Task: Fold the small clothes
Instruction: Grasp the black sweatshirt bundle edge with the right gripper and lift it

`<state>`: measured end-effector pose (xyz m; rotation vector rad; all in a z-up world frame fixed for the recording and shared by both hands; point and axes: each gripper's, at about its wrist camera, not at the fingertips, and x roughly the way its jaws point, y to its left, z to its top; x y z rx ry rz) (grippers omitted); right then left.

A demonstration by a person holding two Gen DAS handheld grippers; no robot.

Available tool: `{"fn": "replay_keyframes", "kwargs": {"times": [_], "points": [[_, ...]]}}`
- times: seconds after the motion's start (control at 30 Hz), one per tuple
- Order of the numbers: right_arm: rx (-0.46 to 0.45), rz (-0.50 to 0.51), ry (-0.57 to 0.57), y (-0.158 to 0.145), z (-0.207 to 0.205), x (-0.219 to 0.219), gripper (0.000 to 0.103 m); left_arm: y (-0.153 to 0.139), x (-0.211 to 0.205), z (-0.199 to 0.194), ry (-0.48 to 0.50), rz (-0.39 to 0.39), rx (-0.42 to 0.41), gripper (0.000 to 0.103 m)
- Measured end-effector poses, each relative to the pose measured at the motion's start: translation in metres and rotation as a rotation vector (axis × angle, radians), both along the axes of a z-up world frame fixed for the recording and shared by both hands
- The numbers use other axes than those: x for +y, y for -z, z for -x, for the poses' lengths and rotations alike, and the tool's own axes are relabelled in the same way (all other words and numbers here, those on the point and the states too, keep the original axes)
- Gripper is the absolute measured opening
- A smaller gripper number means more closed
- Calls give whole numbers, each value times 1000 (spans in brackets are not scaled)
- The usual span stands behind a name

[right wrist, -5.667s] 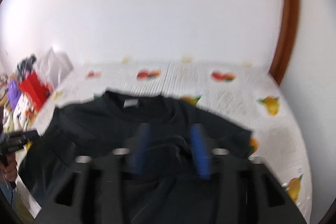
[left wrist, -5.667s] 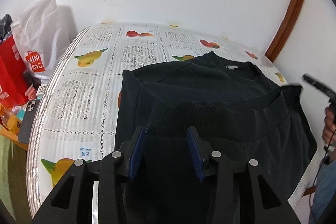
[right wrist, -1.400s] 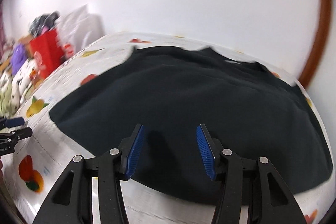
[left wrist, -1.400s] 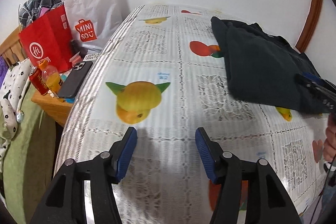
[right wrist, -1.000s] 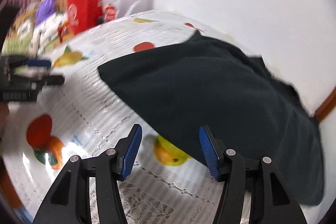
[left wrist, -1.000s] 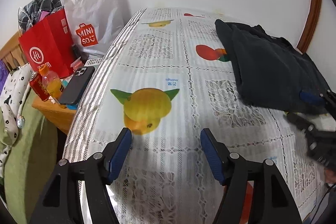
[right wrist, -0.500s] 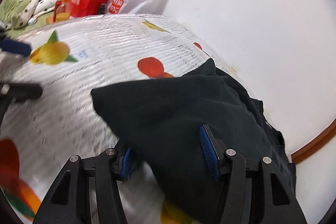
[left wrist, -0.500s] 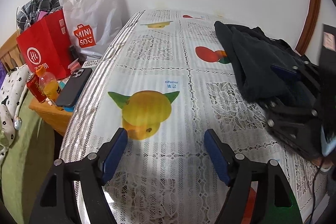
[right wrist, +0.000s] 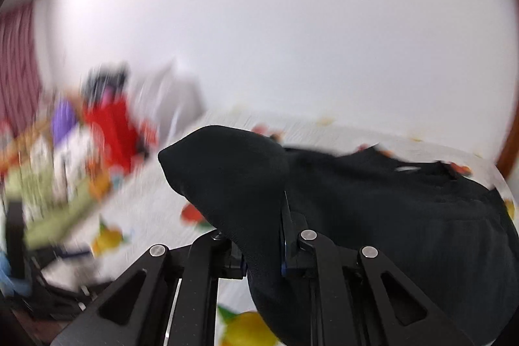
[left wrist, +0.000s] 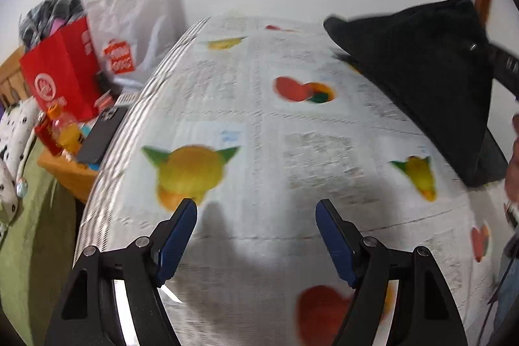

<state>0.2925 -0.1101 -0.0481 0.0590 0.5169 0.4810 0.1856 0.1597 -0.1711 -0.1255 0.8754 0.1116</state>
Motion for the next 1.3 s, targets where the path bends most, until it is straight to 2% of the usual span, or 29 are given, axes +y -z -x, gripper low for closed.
{"fn": "replay_keyframes", "kwargs": {"times": [0.13,0.23,0.37,0.43,0.5,0.57,0.7,0.77,0.8,0.9,0.93,1.07,1.13,1.17,1.23,1.3], "points": [[-22,-180,167,-11,2,-113,13,-13,-31,-5,67,-9,-43,74],[37,-329,307,12,9,-196,13,-18,-60,-15,131,10,-64,74],[149,-344,461,53,21,-257,13,-19,-113,-32,240,37,-69,74],[232,-343,496,76,28,-279,14,-19,-139,-38,295,50,-67,74],[264,-351,489,88,34,-290,19,-19,-170,-42,363,56,-65,74],[273,-310,501,91,37,-292,33,-19,-198,-43,425,49,-63,74],[206,-195,500,79,37,-286,39,-16,-243,-46,517,31,-45,74],[204,-156,476,77,29,-286,57,-11,-261,-49,549,38,-27,74],[210,-138,460,78,24,-284,59,-8,-269,-50,559,38,-19,74],[226,-101,442,86,16,-286,59,0,-289,-58,567,25,5,74],[228,-87,436,89,12,-285,56,2,-294,-61,563,26,8,74],[249,-87,432,101,3,-282,30,7,-310,-68,570,1,-12,73],[245,-63,433,101,1,-277,23,6,-311,-70,538,-8,-31,52],[237,-47,430,101,1,-274,21,5,-309,-71,529,-2,-27,26],[232,-39,413,100,0,-267,19,5,-302,-72,514,22,-26,15],[235,-46,395,100,0,-258,18,2,-293,-70,499,-6,-50,12]]}}
